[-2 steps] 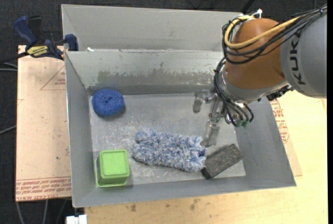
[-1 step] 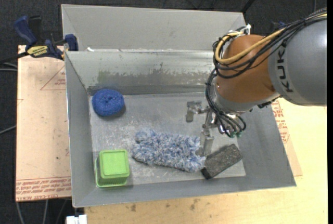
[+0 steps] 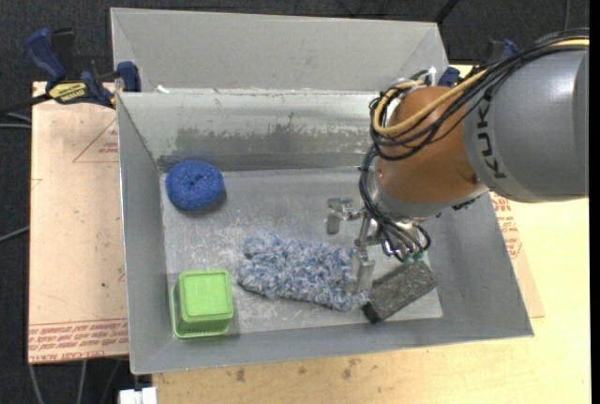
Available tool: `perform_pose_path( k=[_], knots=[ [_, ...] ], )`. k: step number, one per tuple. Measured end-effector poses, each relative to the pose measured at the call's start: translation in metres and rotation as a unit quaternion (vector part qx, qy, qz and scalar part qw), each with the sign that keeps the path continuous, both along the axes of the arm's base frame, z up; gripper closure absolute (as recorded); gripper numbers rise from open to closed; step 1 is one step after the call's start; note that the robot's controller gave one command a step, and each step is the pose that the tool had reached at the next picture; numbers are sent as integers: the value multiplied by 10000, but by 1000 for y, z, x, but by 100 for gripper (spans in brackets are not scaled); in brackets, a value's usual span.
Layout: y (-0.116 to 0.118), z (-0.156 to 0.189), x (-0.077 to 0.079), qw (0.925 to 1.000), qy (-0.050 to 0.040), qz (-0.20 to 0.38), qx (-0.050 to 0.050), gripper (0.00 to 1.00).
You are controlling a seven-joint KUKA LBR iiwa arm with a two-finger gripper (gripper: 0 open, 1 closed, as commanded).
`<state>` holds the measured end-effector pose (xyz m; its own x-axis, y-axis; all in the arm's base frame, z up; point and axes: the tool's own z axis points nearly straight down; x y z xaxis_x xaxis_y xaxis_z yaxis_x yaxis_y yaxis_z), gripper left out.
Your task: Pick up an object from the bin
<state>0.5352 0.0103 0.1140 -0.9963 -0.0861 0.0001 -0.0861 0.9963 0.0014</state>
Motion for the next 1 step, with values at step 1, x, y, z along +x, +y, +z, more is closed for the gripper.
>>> perform_pose_path(
  k=[1],
  knots=[
    [4,36,-4,9976,2,-697,-1,0]
  ],
)
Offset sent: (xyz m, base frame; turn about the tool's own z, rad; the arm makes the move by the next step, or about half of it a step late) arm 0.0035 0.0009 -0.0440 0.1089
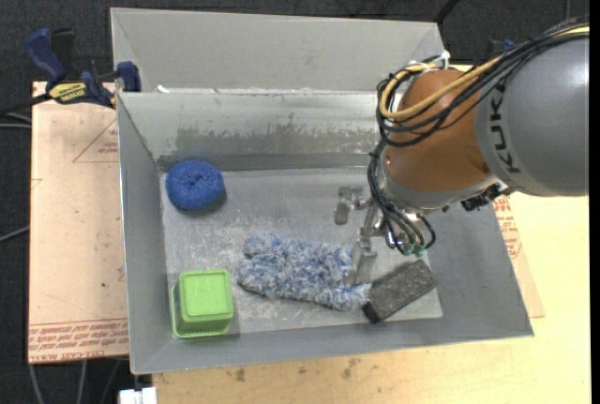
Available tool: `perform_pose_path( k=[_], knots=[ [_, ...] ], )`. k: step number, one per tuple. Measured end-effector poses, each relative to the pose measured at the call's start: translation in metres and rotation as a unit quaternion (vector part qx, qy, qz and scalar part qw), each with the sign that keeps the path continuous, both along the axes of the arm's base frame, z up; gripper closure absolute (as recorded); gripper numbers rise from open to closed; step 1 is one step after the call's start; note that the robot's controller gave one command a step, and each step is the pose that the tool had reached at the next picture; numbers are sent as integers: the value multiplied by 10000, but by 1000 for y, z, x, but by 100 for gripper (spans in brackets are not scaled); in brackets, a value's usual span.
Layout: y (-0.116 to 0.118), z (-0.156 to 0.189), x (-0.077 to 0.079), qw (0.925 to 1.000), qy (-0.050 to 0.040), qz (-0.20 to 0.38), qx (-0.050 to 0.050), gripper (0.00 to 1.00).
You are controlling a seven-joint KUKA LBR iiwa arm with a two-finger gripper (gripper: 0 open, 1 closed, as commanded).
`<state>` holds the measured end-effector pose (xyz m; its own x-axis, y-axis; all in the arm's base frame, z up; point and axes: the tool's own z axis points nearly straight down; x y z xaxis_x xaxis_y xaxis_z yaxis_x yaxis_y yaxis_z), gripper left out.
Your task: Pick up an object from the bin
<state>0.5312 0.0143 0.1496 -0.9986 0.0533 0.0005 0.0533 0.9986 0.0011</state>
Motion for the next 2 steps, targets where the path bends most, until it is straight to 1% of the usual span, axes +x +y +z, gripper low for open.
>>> perform_pose_path(
  k=[1,2],
  knots=[
    [-1,-52,7,10000,-38,79,-2,0],
    [8,-79,-3,9998,9,216,0,100]
  ],
)
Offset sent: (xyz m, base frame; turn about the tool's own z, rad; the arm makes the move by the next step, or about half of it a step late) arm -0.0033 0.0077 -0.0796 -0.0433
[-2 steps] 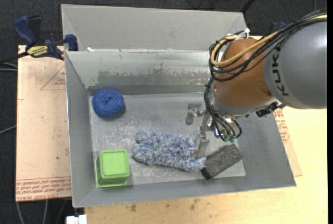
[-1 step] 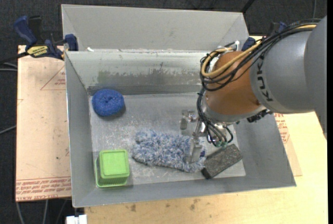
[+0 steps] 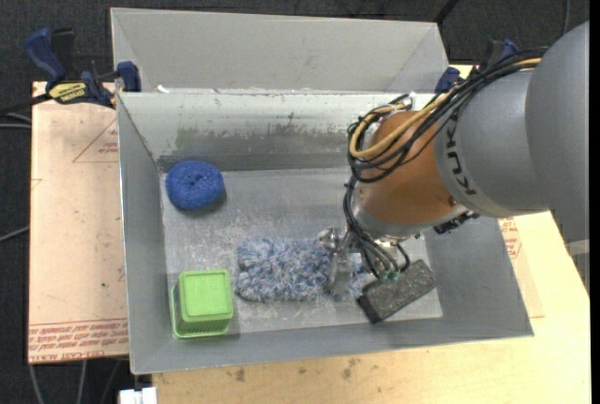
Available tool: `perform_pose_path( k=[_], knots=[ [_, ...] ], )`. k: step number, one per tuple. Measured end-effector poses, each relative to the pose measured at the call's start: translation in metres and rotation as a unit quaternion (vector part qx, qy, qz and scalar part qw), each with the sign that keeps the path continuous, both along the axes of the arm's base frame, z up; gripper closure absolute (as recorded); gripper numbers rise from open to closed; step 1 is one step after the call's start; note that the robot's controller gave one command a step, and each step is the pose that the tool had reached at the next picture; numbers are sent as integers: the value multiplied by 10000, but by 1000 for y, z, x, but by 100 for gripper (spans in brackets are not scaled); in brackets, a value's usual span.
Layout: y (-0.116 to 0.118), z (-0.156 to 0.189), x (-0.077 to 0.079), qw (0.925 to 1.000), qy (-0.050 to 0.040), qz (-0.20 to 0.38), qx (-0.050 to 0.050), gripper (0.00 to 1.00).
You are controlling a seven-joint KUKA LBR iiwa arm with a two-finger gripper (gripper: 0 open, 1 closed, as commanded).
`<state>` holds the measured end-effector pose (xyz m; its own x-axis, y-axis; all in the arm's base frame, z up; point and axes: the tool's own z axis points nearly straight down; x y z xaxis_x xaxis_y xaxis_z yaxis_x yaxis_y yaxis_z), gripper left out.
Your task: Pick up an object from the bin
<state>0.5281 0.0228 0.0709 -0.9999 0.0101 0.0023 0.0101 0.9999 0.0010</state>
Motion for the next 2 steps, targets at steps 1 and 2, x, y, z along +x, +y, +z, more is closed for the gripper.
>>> perform_pose_path(
  k=[1,2],
  knots=[
    [0,0,0,10000,0,0,0,100],
    [0,5,-2,10000,23,0,-1,100]
  ],
)
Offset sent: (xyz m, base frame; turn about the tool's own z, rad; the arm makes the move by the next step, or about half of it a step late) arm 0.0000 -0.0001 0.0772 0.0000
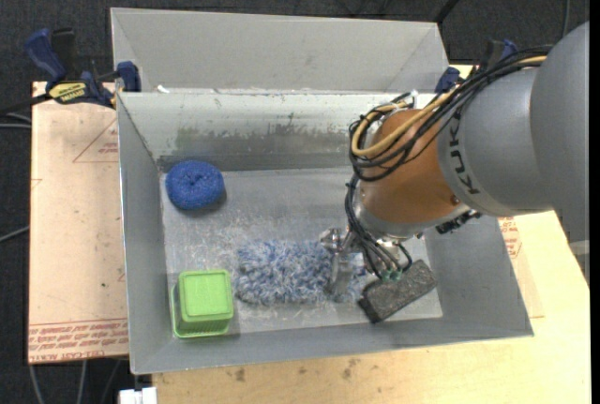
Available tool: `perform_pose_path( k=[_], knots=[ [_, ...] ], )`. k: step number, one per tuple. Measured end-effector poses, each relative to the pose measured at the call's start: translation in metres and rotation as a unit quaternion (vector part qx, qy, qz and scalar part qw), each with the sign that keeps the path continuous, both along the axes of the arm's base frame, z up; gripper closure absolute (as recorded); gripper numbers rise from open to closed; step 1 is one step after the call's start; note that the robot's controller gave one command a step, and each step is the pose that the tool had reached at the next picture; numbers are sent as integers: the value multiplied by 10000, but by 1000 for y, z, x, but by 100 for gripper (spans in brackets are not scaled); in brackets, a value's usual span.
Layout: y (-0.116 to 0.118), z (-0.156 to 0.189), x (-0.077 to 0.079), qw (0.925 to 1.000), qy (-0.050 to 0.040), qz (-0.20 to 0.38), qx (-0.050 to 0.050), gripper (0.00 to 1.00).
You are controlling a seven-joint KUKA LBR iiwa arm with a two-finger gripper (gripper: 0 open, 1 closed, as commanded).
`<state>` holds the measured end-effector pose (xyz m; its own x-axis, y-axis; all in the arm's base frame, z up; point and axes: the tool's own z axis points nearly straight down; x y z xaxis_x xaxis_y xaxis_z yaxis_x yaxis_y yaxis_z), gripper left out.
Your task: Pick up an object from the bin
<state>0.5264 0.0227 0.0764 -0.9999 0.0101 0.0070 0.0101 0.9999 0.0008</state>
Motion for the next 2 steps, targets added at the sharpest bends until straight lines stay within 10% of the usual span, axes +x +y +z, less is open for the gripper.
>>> perform_pose_path(
  k=[2],
  knots=[
    [0,46,0,10000,-6,-1,0,100]
  ],
)
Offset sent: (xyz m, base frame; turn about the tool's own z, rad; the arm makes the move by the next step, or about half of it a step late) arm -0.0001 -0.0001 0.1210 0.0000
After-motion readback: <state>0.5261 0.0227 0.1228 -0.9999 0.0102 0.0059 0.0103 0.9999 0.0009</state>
